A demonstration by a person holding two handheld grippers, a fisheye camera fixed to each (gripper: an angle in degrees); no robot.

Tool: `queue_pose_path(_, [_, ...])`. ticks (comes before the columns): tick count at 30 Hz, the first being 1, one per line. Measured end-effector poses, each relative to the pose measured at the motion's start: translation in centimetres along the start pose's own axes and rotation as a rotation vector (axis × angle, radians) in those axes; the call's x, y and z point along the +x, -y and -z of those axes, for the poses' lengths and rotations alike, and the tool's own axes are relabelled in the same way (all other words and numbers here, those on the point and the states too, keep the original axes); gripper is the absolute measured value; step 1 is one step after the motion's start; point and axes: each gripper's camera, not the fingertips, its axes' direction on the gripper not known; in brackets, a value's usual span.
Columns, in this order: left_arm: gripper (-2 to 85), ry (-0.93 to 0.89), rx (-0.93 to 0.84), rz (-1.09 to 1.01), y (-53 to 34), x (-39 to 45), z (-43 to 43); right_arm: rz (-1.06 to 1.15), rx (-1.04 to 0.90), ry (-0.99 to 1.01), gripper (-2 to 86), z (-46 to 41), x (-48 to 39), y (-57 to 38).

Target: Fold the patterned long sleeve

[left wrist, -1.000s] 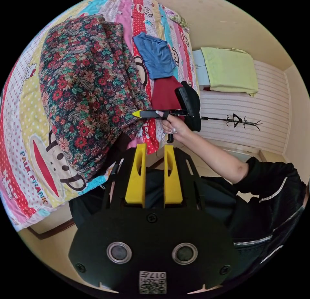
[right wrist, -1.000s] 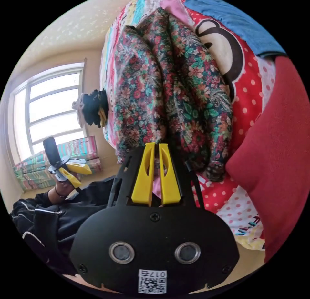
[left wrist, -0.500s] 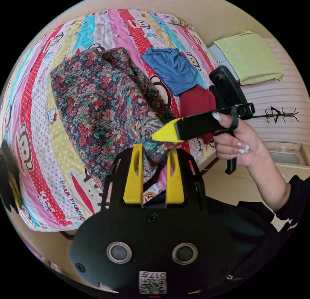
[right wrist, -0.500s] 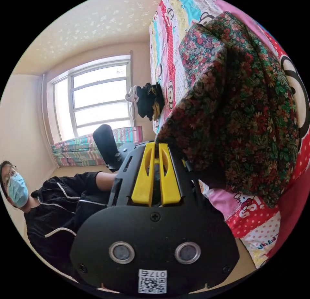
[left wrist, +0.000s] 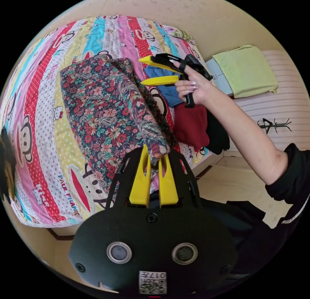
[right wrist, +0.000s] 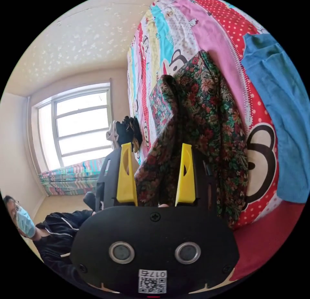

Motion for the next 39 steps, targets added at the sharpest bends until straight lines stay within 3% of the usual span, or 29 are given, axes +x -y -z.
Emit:
queue_pose_path(3, [3.3, 0.000, 0.003, 0.009, 0.1, -0.2, 0.7, -0.083, -0.006, -0.048, 16.8, -3.4, 0.6, 3.2])
queue_pose_path(7, [3.2, 0.030, -0.003, -0.001, 0.2, 0.2, 1.8, -0.088, 0.010, -0.001, 5.2, -5.9, -0.5, 4.8])
queue_pose_path(10, [3.1, 0.059, -0.001, -0.023, 0.3, 0.9, 3.3, -0.028, 0.034, 0.011, 3.8, -4.9, -3.9, 4.5])
queue_pose_path(17, [3.2, -0.003, 0.043, -0.090, 1.7, 3.8, 6.0, 0.282, 0.041, -0.212, 2.6, 0.6, -13.3, 1.9])
queue_pose_path(23, [3.6, -0.045, 0.040, -0.147, 5.7, 6.3, 3.6, 0.382, 0.149, -0.336, 2.7, 3.6, -12.6, 0.0])
queue_pose_path(27, [4.6, -0.008, -0.132, -0.136, 9.4, 6.3, -2.6, 0.080, 0.184, -0.331, 3.2, 3.6, -4.2, 0.1])
queue_pose_path(29, [4.1, -0.055, -0.259, -0.106, 10.6, 5.7, -5.8, -0.146, 0.178, -0.257, 3.6, 3.3, 1.9, -1.0])
queue_pose_path(31, [1.4, -0.190, -0.377, -0.101, 11.2, 5.3, -8.8, -0.203, 0.253, -0.217, 3.9, 4.0, 3.2, -2.9])
queue_pose_path(34, [0.1, -0.310, -0.443, -0.099, 10.7, 5.3, -9.9, -0.024, 0.293, -0.225, 5.0, 4.2, -0.4, -5.7])
queue_pose_path(37, [-0.2, -0.376, -0.470, -0.193, 9.8, 5.7, -8.9, 0.230, 0.094, -0.303, 7.3, 0.6, -5.0, -9.0])
queue_pose_path(39, [0.0, -0.402, -0.473, -0.247, 9.2, 5.1, -7.5, 0.244, -0.030, -0.407, 9.2, -2.6, -5.4, -11.3])
